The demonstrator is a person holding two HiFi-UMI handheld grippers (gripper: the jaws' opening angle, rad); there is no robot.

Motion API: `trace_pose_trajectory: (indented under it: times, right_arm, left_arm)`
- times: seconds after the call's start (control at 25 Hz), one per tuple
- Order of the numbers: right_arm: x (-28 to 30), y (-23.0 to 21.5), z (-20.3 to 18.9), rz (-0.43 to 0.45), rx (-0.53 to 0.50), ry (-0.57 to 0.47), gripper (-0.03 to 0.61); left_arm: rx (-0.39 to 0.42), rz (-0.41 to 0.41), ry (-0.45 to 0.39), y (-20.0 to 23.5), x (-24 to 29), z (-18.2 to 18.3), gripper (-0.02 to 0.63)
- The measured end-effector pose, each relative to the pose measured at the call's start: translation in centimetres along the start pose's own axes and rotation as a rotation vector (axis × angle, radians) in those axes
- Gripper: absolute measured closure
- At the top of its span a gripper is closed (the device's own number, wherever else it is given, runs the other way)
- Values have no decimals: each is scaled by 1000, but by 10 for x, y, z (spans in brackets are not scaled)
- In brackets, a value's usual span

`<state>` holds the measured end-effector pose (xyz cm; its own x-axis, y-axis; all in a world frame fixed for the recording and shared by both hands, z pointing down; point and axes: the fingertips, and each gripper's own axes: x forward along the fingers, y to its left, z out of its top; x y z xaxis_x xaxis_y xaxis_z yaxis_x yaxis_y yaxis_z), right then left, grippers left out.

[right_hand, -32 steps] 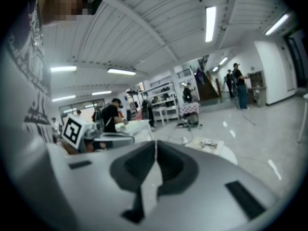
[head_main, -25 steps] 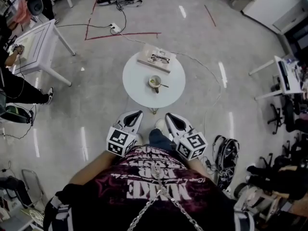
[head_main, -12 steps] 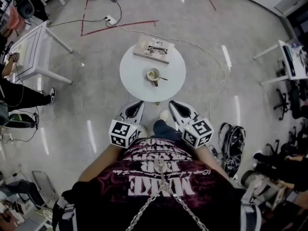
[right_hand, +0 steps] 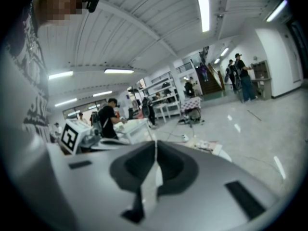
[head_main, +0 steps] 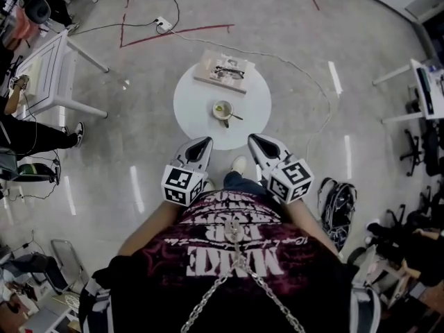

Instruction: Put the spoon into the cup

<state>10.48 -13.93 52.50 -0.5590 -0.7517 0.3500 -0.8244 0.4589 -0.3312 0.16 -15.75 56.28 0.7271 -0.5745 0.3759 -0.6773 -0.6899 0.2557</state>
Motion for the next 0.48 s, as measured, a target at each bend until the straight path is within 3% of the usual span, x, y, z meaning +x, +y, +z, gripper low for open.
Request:
trace_pose_trajectory:
  times: [0.48]
  right_arm:
    - [27,-63,23,23,28,-3,543]
  left_arm:
    - [13,72,11,19,35,23,588]
